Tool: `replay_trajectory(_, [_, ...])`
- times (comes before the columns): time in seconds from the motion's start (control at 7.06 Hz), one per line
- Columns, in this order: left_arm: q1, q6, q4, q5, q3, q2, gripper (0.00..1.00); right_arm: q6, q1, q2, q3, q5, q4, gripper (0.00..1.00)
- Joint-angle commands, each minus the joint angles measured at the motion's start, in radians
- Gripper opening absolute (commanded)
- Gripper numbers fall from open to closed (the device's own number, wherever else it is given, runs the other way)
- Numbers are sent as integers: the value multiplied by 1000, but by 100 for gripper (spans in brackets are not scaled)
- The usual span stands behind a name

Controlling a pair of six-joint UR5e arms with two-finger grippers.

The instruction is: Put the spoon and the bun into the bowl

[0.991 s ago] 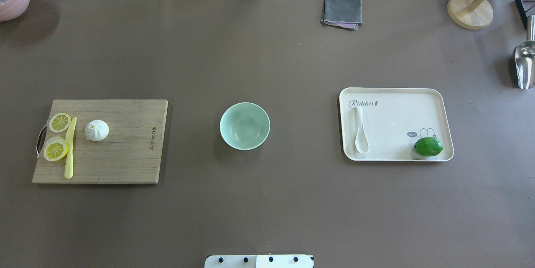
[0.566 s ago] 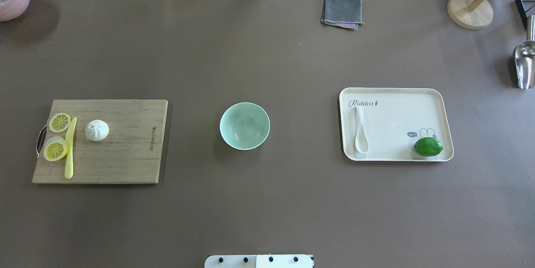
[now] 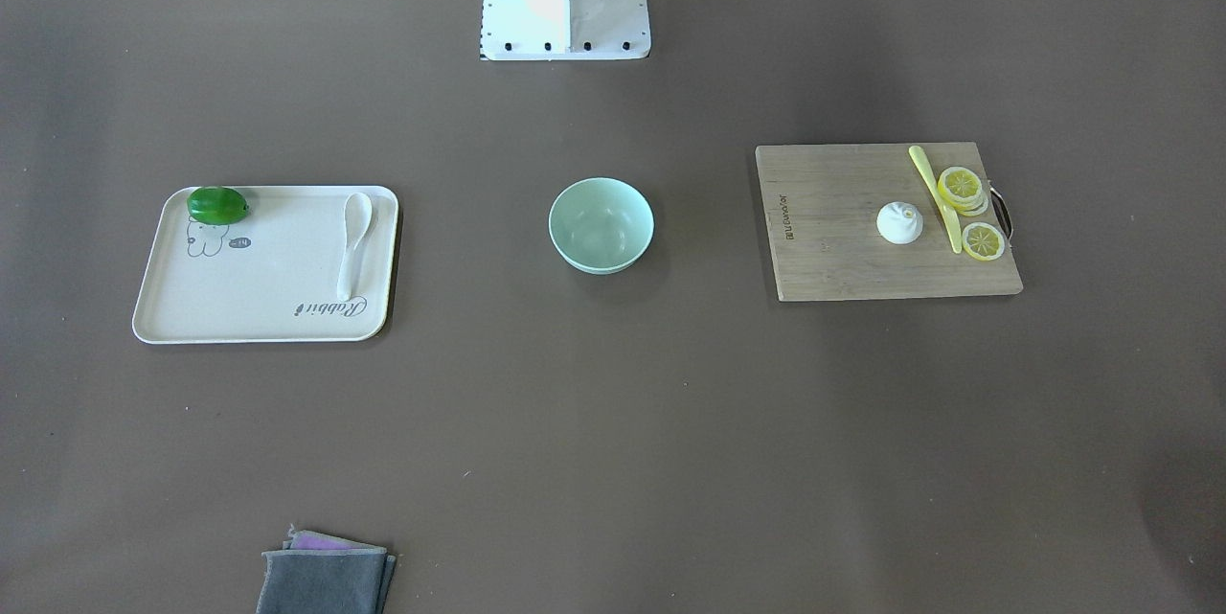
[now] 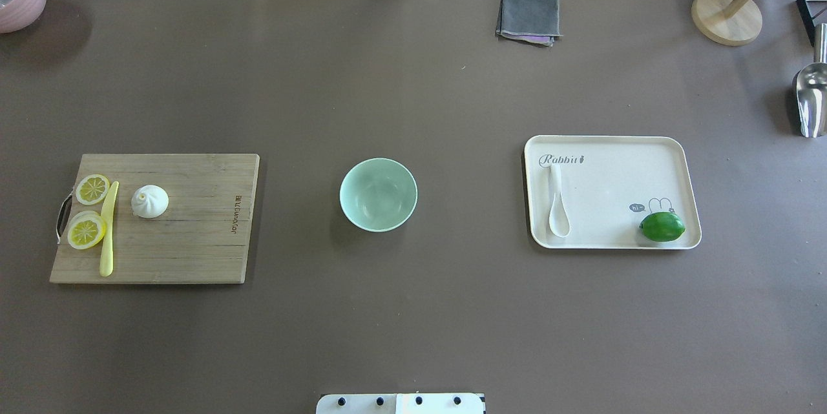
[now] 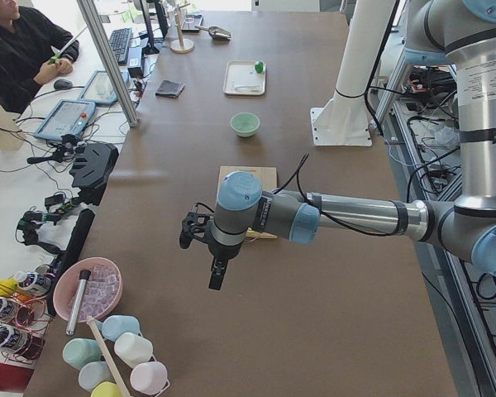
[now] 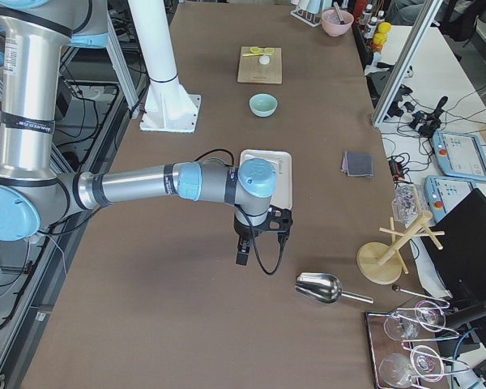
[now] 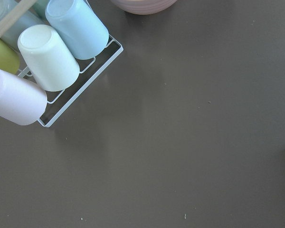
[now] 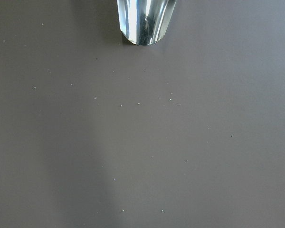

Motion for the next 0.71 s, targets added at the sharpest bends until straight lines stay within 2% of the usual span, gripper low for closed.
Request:
replay_trajectory(0.0, [0,0,-1,-2,0,1,98,-1,0,-1,-2,1,1,100])
replay_trajectory(0.57, [0,1,-3,0,16,1,98,1,2,1,8,-13,4,100])
